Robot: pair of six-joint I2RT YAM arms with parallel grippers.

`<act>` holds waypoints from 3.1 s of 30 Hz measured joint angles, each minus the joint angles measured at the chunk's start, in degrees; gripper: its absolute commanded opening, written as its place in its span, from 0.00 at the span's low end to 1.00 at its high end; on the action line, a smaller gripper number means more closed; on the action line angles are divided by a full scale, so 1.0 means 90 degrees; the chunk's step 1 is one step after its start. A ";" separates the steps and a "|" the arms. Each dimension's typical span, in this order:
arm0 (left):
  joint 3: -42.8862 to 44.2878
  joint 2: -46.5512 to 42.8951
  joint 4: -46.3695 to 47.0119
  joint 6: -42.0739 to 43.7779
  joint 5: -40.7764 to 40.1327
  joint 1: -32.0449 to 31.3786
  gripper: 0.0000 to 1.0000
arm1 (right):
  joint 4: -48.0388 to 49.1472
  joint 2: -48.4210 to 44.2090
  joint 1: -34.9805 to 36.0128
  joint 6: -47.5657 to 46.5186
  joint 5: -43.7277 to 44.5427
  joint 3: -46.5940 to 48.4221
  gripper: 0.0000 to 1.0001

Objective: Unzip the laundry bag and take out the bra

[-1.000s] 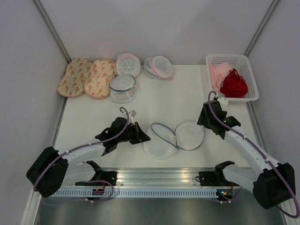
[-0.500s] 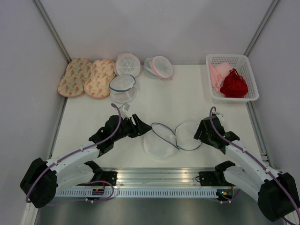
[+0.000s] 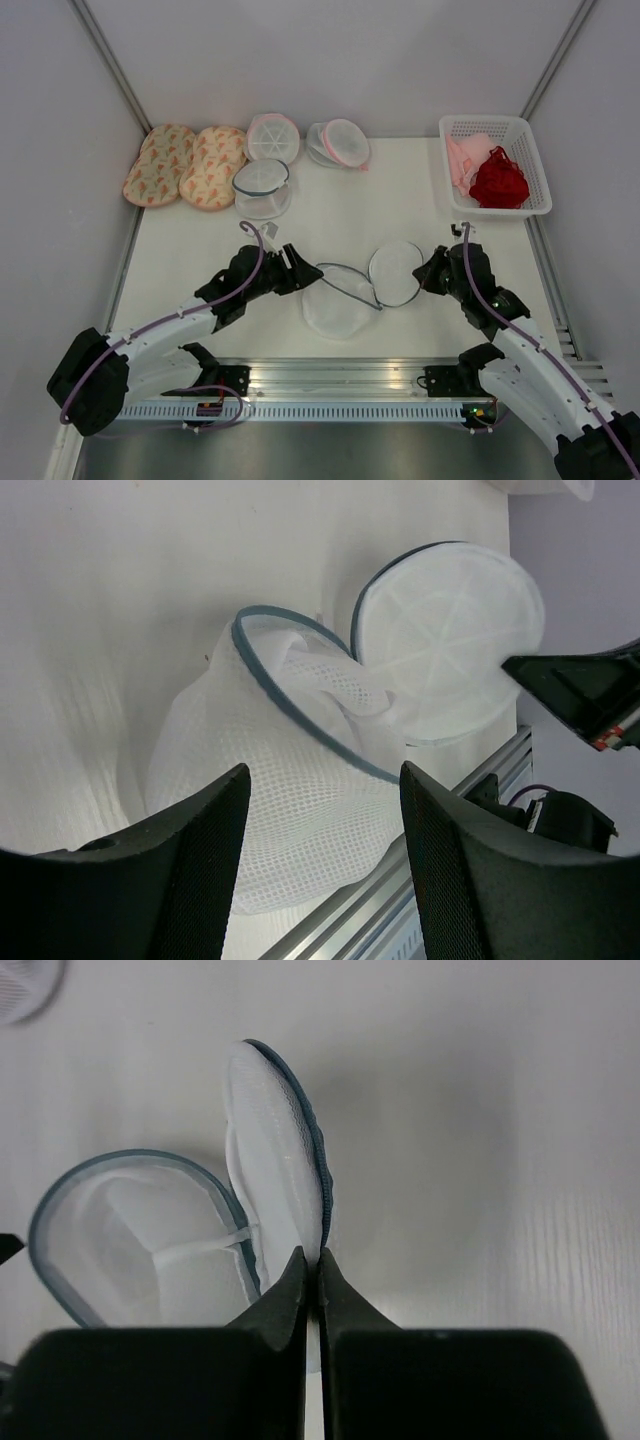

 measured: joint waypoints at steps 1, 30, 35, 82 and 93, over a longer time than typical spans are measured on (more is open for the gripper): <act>-0.0002 -0.0010 0.0010 -0.0007 -0.0034 0.0000 0.67 | 0.0036 -0.0019 0.0000 -0.0187 -0.0151 0.0172 0.00; -0.1183 -0.3538 -0.1020 -0.1001 -0.1547 0.0000 0.76 | -0.0726 0.3266 0.3939 -0.1331 0.4954 0.3701 0.01; -0.1081 -0.3470 -0.1280 -0.0998 -0.1673 0.0000 0.76 | -0.2164 0.4112 0.4342 -0.0299 0.6953 0.4505 0.00; -0.0493 -0.4947 -0.3740 -0.1132 -0.3281 0.0000 0.81 | -0.5921 0.8971 0.8041 0.3164 0.8986 0.6759 0.83; -0.0449 -0.4699 -0.3757 -0.1183 -0.3249 0.0000 0.84 | -0.5933 0.7769 0.8546 0.3589 0.8993 0.6511 0.96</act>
